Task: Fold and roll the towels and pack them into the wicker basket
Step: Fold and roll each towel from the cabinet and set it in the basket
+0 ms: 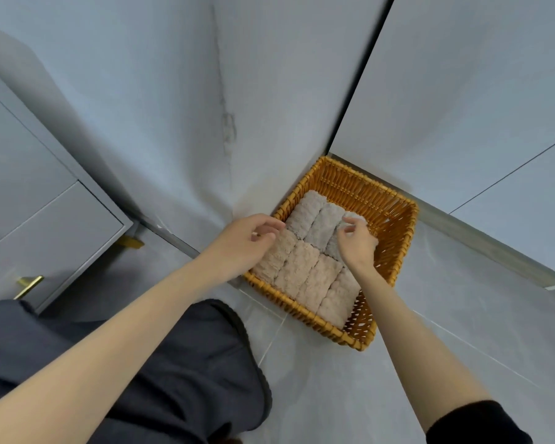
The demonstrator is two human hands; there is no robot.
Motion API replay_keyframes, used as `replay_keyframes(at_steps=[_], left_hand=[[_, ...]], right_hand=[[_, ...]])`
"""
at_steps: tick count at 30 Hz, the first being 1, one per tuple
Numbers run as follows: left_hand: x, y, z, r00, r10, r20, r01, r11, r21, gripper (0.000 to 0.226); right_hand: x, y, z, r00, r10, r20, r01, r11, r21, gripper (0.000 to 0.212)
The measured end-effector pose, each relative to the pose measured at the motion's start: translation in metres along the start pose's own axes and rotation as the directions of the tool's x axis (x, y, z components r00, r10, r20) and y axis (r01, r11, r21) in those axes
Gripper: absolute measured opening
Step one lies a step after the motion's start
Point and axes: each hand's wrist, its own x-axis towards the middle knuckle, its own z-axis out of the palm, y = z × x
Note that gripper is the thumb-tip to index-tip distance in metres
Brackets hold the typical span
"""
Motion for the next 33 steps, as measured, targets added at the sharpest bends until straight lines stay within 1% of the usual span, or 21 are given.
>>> replay_keyframes(at_steps=[2,3,8,13,19,21,23,26,27,29,33], left_hand=[[-0.011,0.004,-0.006,1.000,0.010,-0.010,-0.010,1.000,0.002,0.022],[-0.017,0.005,-0.009,1.000,0.015,-0.012,-0.015,1.000,0.007,0.021],[-0.054,0.004,-0.036,0.999,0.027,-0.037,-0.026,1.000,0.014,0.019],[-0.094,0.001,-0.075,0.988,0.041,-0.151,-0.036,0.999,0.034,0.020],[-0.144,0.004,-0.143,0.937,0.123,-0.326,-0.123,0.992,0.021,0.023],[-0.164,0.006,-0.170,0.901,0.129,-0.414,-0.134,0.991,0.017,0.022],[-0.186,0.009,-0.199,0.848,0.121,-0.516,-0.146,0.989,-0.009,0.023],[-0.226,0.010,-0.247,0.747,0.106,-0.656,-0.145,0.989,-0.005,0.024],[-0.232,0.007,-0.255,0.734,0.095,-0.672,-0.134,0.991,-0.005,0.024],[-0.257,0.002,-0.280,0.693,0.064,-0.718,-0.106,0.994,-0.013,0.024],[-0.299,-0.019,-0.317,0.611,0.008,-0.792,0.001,1.000,0.011,0.025]], right_hand=[[-0.021,-0.019,-0.008,0.993,-0.059,0.103,0.052,0.996,0.075,0.030],[-0.032,-0.026,-0.012,0.983,-0.100,0.154,0.088,0.993,0.081,0.029],[-0.090,-0.066,-0.026,0.895,-0.260,0.362,0.239,0.966,0.100,0.022],[-0.141,-0.118,-0.029,0.780,-0.408,0.474,0.419,0.904,0.088,0.021],[-0.182,-0.204,-0.028,0.634,-0.538,0.556,0.565,0.813,0.142,0.018],[-0.192,-0.237,-0.028,0.587,-0.586,0.559,0.612,0.773,0.168,0.020],[-0.201,-0.273,-0.027,0.542,-0.637,0.548,0.661,0.726,0.190,0.022],[-0.215,-0.333,-0.022,0.481,-0.699,0.529,0.716,0.661,0.223,0.022],[-0.216,-0.343,-0.020,0.477,-0.709,0.519,0.723,0.653,0.228,0.022],[-0.225,-0.373,-0.013,0.448,-0.745,0.495,0.742,0.618,0.258,0.023],[-0.242,-0.423,0.008,0.382,-0.800,0.463,0.773,0.551,0.314,0.023]])
